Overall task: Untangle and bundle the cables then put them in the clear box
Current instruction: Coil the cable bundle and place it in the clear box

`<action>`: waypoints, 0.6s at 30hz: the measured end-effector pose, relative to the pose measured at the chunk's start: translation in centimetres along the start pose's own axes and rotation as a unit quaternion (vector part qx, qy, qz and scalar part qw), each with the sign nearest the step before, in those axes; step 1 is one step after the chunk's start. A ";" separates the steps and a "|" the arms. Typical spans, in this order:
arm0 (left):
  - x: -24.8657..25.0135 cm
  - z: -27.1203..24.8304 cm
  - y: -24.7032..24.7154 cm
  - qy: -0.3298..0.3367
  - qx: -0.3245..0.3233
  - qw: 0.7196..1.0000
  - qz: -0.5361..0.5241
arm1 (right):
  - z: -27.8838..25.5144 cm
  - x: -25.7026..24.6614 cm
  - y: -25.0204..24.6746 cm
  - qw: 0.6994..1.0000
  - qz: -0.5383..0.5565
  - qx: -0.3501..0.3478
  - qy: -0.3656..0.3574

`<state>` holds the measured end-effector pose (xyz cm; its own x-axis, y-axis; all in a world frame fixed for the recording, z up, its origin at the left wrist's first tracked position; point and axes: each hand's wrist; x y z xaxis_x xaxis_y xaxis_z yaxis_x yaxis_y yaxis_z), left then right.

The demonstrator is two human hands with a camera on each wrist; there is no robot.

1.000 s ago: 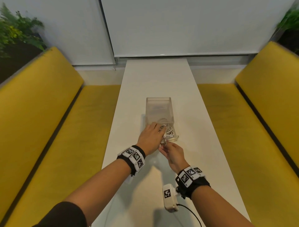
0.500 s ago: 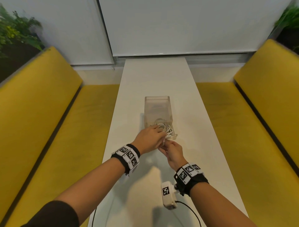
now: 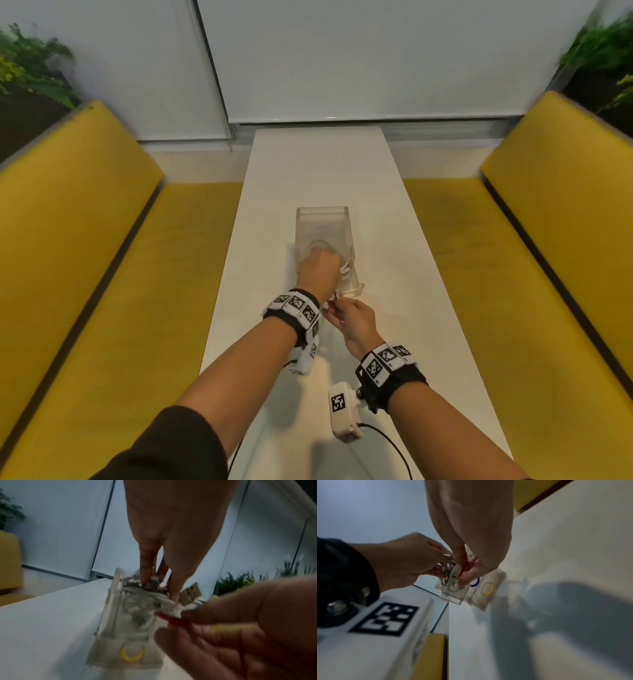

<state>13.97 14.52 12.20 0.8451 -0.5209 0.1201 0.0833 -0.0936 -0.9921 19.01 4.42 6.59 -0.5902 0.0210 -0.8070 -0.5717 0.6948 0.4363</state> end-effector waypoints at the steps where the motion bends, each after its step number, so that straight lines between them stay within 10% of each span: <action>1: -0.4 0.3 -0.5 0.016 -0.029 0.999 -0.042 | 0.0 -0.1 -0.1 1.000 0.001 -0.001 0.000; 10: -6.6 -1.5 -1.6 0.224 -0.100 0.968 -0.043 | 0.3 0.1 -0.3 1.000 0.000 -0.001 -0.007; 18: -4.5 0.2 -1.4 0.178 -0.061 0.981 0.046 | 0.3 0.4 -0.1 1.000 -0.010 -0.002 -0.008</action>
<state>10.20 17.16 13.00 0.6068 -0.7928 0.0568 -0.0664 -0.1217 -0.9903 19.02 4.51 6.11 -0.5696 0.0190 -0.8217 -0.5850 0.6928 0.4216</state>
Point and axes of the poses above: each hand's wrist, its own z-axis towards the middle knuckle, its own y-axis out of the palm, x = y × z, and after that the axes turned 13 degrees about -y, right-handed
